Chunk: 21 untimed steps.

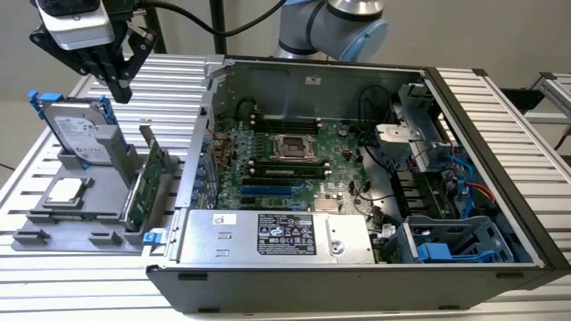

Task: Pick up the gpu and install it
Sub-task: 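Reach for the gpu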

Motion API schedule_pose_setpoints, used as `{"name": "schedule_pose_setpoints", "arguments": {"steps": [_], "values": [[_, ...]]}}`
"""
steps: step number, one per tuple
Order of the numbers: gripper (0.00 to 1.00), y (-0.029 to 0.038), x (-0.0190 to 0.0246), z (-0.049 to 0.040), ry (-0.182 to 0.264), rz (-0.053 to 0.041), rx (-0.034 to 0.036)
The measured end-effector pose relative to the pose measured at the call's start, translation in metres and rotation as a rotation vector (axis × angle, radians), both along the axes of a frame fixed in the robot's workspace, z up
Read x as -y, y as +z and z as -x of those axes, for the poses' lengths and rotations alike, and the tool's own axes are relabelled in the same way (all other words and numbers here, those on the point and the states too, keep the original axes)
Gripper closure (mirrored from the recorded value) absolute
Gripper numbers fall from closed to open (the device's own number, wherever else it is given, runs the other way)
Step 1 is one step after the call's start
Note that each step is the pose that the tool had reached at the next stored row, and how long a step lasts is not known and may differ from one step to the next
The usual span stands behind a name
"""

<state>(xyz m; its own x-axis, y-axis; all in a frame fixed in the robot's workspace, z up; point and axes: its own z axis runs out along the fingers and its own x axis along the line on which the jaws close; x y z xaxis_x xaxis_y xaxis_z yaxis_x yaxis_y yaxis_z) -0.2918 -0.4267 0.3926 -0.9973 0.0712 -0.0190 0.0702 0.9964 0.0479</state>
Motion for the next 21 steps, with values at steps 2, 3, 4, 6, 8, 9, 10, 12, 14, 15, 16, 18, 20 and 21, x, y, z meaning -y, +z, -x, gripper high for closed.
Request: {"name": "schedule_pose_setpoints", "arguments": {"steps": [2,3,4,6,8,9,10,12,14,15,16,18,20,21], "values": [[1.00,0.0000,0.0013,0.0001,0.000,0.0000,0.0000],[1.00,0.0000,0.0021,0.0001,0.000,0.0000,0.0000],[1.00,0.0000,0.0028,0.0002,0.000,0.0000,0.0000],[1.00,0.0000,0.0042,0.0004,0.000,0.0000,0.0000],[1.00,0.0000,0.0055,0.0005,0.000,0.0000,0.0000],[1.00,0.0000,0.0061,0.0007,0.000,0.0000,0.0000],[1.00,0.0000,0.0068,0.0007,0.000,0.0000,0.0000],[1.00,0.0000,0.0079,0.0009,0.000,0.0000,0.0000],[1.00,0.0000,0.0089,0.0011,0.000,0.0000,0.0000],[1.00,0.0000,0.0095,0.0012,0.000,0.0000,0.0001],[1.00,0.0000,0.0100,0.0013,0.000,0.0000,0.0000],[1.00,0.0000,0.0112,0.0015,0.000,0.0000,0.0000],[1.00,0.0000,0.0123,0.0018,0.000,0.0000,0.0000],[1.00,0.0000,0.0129,0.0019,0.000,0.0000,0.0000]]}}
